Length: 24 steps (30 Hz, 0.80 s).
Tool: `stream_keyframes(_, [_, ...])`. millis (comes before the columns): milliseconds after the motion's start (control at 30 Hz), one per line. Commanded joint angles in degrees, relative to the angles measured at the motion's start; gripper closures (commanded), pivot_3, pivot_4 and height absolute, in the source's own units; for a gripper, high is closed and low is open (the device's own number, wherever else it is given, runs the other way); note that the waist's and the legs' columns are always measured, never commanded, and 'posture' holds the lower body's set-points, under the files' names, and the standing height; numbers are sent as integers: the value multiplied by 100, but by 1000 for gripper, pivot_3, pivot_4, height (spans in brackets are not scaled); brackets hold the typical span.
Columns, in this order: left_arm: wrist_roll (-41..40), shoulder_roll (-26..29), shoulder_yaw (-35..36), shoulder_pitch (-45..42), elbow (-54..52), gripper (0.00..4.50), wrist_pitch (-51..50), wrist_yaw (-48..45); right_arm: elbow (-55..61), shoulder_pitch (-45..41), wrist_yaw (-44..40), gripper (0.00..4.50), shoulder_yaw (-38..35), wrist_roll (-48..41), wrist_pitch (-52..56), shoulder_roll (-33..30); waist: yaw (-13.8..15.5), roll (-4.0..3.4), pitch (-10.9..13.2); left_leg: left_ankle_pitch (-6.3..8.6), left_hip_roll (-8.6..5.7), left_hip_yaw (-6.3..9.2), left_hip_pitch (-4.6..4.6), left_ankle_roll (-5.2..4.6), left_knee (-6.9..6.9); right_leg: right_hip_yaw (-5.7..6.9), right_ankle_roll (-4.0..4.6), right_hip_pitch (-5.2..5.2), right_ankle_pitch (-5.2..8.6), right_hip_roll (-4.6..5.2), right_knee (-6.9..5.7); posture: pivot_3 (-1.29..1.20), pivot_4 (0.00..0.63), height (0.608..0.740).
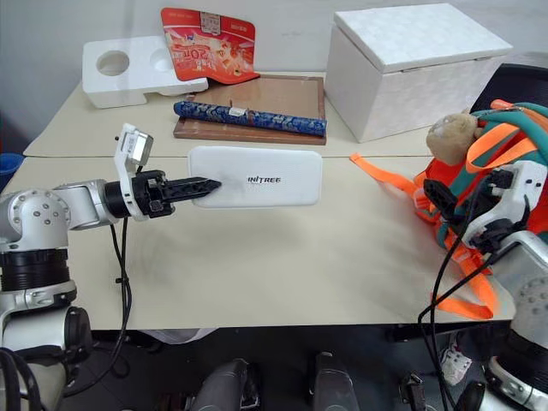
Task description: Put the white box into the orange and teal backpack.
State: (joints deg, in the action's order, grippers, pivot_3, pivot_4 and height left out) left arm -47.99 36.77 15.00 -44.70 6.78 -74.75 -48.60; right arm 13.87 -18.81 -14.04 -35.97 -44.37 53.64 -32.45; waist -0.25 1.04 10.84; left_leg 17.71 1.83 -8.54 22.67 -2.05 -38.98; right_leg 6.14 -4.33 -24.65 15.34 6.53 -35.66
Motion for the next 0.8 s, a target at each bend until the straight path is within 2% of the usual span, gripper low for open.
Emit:
stream_keyframes(33, [-216,171,459,-244,-55,3185,87,81,74,69,-447,1708,154,5,-377,-140,0,0,0,0,1,0,0,0,0,0,0,0,0,0,0,0,150,740])
stream_keyframes(167, [-27,382,373,-265,50,3185,349,6,-99,-28,-1041,3064,308,-117,-400,-451,-20,0,0,0,4,-2,0,1,1,-1,0,-1,0,-4,-10,0,150,740])
stream_keyframes(300, [-134,342,611,-455,172,3185,481,169,-256,-256,-1983,4439,536,-565,-132,-882,-13,0,1,-1,2,-2,-1,-1,0,-1,0,0,0,-2,3,0,150,740])
stream_keyframes(367, [-60,299,683,-400,99,3185,741,258,-140,-305,-2543,4475,802,-816,29,-1095,-17,0,1,-1,3,-2,-2,0,2,-1,0,-1,0,0,3,0,150,740])
stream_keyframes(600, [-292,336,873,-333,-165,3185,1030,180,308,-713,-3627,4475,1222,-1937,788,-1643,-21,-3,4,0,21,-5,5,4,4,0,0,-7,0,1,-4,0,150,740])
stream_keyframes(800, [-384,611,893,-588,51,3185,1234,-234,678,-888,-5094,4475,1587,-2701,1268,-2528,12,0,6,2,23,-1,10,6,2,6,1,-7,0,1,8,0,150,740])
